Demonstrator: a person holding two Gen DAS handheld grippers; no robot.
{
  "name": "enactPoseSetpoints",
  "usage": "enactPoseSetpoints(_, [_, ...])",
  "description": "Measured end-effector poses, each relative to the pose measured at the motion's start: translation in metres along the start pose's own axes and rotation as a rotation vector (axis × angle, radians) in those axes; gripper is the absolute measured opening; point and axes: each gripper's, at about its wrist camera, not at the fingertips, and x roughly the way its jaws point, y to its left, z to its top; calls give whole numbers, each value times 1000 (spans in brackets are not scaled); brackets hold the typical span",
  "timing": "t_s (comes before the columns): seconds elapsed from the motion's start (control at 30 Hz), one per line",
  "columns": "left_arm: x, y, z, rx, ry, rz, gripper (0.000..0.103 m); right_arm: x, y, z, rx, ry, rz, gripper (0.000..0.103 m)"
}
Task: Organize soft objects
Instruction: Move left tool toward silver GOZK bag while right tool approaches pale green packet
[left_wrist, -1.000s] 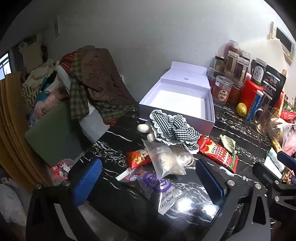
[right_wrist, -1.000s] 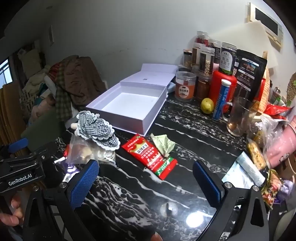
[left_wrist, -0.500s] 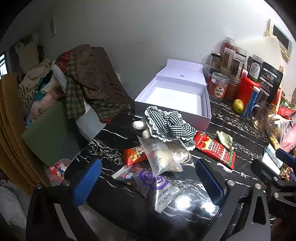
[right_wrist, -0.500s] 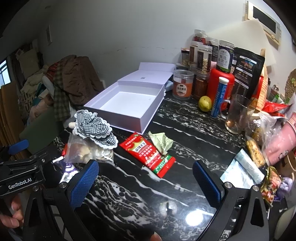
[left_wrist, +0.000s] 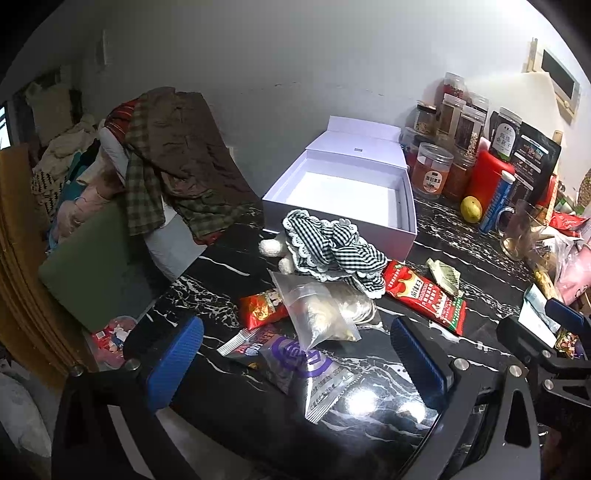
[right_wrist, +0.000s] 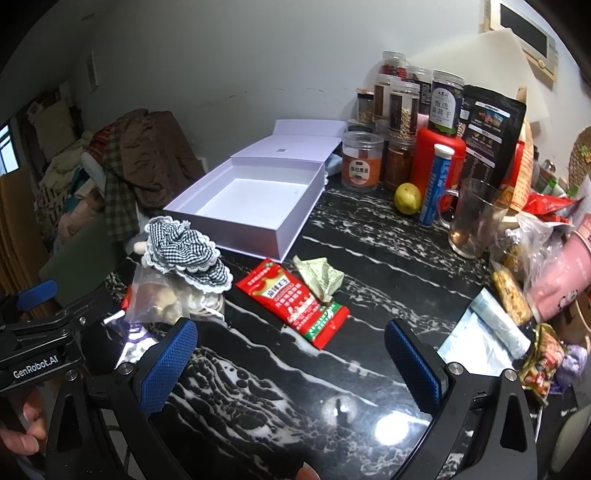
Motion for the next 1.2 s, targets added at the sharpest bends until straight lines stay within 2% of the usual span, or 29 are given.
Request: enactPoseSetpoints(1.2, [1,-8,0,34,12,-16,103,0,-4,-1,3,2,-4,103])
